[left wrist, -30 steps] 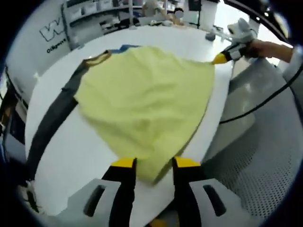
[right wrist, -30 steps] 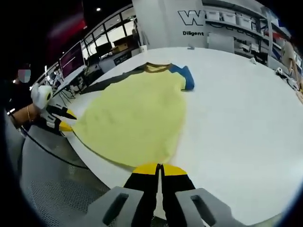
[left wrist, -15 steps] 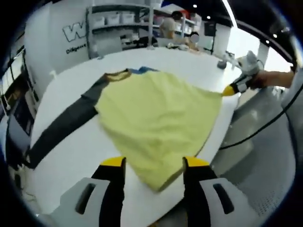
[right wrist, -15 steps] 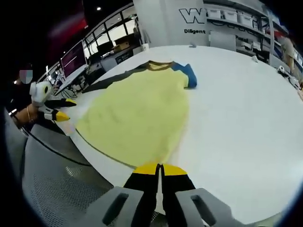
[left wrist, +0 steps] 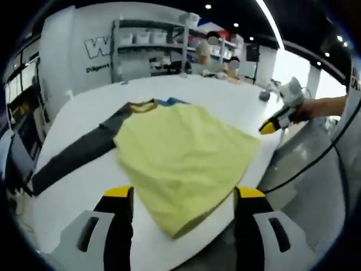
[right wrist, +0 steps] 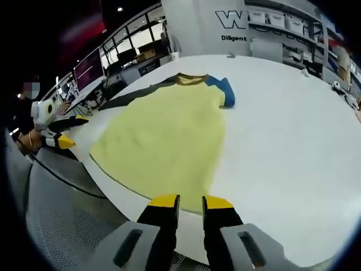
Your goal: Fold the garment on the visible template until the final outline fits inside the template.
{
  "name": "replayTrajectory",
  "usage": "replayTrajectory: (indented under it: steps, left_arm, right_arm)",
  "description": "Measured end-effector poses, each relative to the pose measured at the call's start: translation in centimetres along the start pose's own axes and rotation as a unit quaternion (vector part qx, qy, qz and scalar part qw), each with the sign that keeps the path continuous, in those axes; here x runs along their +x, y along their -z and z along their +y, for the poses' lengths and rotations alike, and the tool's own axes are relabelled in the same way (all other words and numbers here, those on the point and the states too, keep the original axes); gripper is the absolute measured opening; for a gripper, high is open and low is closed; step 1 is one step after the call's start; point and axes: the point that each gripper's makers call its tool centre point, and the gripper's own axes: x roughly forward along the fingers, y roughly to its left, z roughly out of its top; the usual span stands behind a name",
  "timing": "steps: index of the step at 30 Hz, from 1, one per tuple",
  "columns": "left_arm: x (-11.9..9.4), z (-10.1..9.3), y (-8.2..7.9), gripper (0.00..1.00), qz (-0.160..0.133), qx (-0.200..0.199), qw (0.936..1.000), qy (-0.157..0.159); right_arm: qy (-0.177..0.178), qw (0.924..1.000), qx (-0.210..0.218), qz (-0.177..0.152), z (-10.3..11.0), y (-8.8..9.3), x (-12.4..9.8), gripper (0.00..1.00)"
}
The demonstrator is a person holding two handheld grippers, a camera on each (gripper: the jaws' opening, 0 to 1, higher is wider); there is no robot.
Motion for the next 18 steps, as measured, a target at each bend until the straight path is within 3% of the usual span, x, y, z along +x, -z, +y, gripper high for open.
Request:
replayTrajectory:
  steps: [2,3,6,8,18]
  left_arm:
    - [-0.2,-0.7,0.0,0.7,-0.005,-0.006,1.0,0.002]
    - [-0.3,-1.2,-0.3,0.7,-0.021,-0.032,0.9993,0.005]
    - [-0.4,-1.5,-0.3,0.71,-0.026,-0.039,0.9989,0.003]
    - [-0.3,-2.1,-0.5,0.72,-0.035,-0.04,0.9986,0.008]
    - [-0.2,-1.7,-1.0,0.73,-0.046,-0.046,0.9979,0.002]
  right_arm:
    - [0.004,1.0,0.002,-0.008,-0.3,-0.7,0.0,0.12]
    - [0.007,0.9999,0.002,-0.011,-0.8,-1.2,-0.1,0.12]
    - [0.008,0.9998,0.0,-0.017,-1.0,-1.9,0.0,0.13]
    - [0.005,0.9994,-0.003,-0.035,-1.7,-3.8,0.6,0.14]
    - [0.0,0.9984,-0.026,-0.05,-2.2,-7.1,1.4,0.17]
